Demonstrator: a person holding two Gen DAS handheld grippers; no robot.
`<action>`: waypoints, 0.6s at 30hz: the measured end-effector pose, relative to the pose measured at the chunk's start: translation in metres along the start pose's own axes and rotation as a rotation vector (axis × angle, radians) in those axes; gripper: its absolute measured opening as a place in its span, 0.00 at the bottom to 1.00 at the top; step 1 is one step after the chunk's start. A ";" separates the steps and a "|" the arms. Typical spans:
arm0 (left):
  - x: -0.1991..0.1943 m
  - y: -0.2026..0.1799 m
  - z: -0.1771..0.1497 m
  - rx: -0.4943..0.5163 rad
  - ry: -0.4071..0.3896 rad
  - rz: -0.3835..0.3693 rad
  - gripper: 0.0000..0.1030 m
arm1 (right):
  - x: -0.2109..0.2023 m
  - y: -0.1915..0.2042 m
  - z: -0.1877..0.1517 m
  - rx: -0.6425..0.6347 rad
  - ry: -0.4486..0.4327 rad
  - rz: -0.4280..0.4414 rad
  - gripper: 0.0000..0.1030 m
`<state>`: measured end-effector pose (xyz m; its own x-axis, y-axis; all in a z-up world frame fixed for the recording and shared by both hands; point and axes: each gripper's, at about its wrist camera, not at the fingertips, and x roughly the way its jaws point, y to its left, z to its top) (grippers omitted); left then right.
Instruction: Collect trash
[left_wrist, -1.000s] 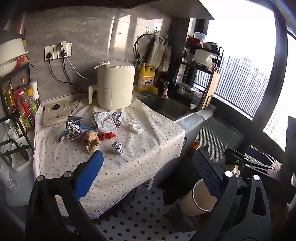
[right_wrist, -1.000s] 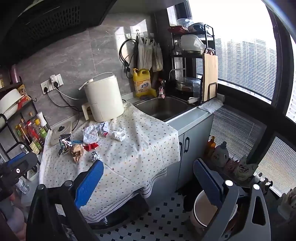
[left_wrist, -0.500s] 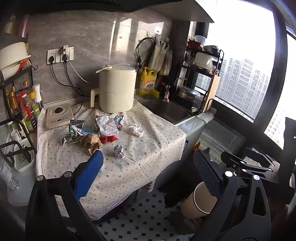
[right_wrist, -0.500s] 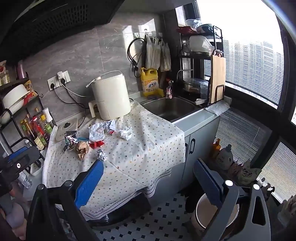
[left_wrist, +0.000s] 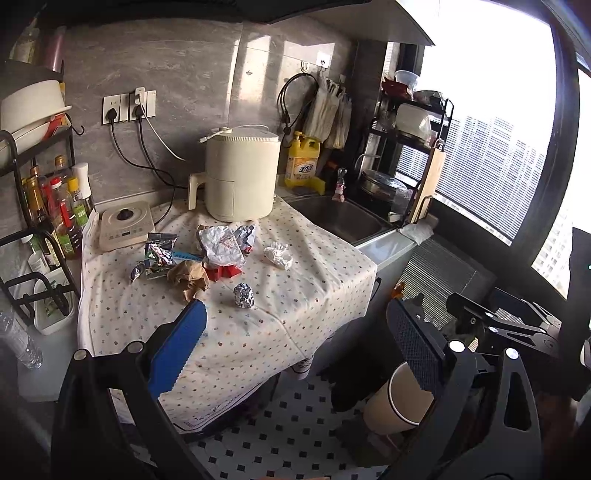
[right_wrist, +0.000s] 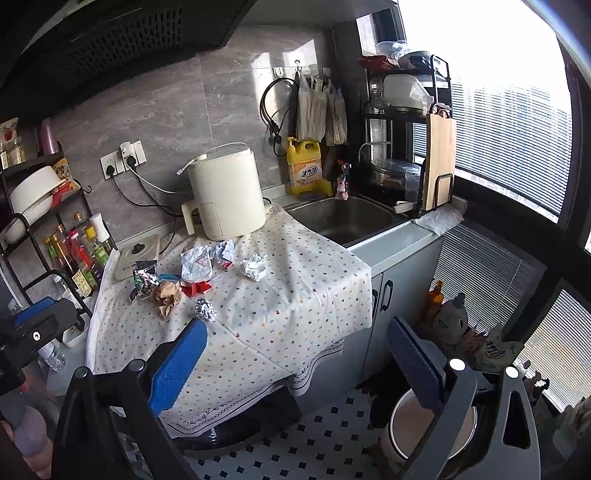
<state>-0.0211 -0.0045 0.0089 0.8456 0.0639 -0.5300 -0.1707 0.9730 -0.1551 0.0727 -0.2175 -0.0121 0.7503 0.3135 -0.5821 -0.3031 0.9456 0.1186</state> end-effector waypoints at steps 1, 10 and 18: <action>-0.001 0.001 0.000 0.003 -0.002 0.001 0.94 | 0.000 0.000 0.000 -0.002 0.003 -0.003 0.92; -0.006 0.005 0.004 -0.005 0.007 0.028 0.94 | 0.000 0.005 0.005 -0.020 -0.010 0.024 0.92; -0.014 0.013 0.002 -0.023 -0.013 0.048 0.94 | 0.000 0.009 0.006 -0.026 -0.013 0.026 0.92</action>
<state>-0.0335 0.0076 0.0161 0.8424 0.1137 -0.5267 -0.2232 0.9633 -0.1489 0.0737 -0.2080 -0.0061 0.7494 0.3394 -0.5685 -0.3376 0.9345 0.1128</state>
